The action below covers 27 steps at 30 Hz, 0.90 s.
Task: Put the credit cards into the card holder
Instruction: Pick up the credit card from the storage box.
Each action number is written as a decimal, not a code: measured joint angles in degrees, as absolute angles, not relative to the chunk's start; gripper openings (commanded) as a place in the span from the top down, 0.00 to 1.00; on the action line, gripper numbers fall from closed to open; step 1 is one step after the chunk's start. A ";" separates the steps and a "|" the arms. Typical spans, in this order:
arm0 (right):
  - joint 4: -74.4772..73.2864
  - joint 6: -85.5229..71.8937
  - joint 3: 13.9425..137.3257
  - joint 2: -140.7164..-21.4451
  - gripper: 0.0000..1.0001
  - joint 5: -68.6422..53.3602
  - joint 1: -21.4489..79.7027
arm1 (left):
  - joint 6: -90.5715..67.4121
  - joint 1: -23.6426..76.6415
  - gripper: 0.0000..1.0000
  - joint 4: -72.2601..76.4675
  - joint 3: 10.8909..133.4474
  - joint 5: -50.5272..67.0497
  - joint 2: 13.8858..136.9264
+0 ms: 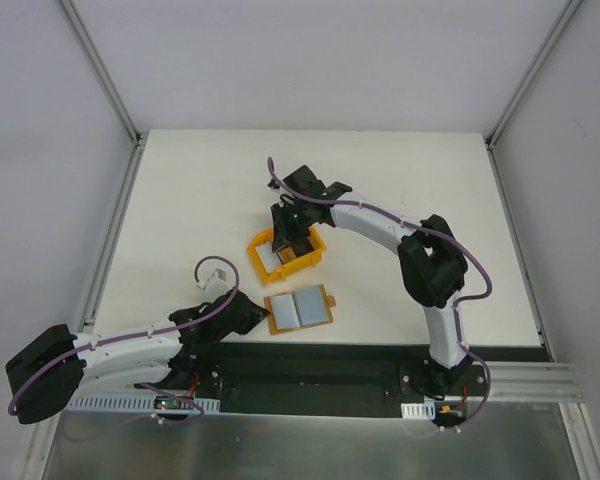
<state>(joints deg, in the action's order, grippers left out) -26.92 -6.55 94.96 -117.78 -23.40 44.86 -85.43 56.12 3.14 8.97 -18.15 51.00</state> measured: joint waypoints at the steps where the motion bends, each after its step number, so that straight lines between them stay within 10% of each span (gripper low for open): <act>1: -26.94 -6.55 94.96 -117.71 0.86 -23.29 44.86 | -85.41 56.10 1.00 3.25 8.97 -18.06 51.05; 6: -27.62 -6.09 94.96 -117.67 0.99 -21.34 44.88 | -85.34 55.75 1.00 3.84 8.97 -17.78 51.33; 27: -17.91 -10.13 74.48 -91.35 1.00 -15.84 40.84 | -83.33 55.75 1.00 7.09 6.13 -15.62 49.41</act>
<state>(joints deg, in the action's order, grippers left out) -17.91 -10.13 74.48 -91.35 -15.84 40.84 -83.33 55.75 7.09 6.13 -15.62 49.41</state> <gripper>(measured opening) 0.008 0.006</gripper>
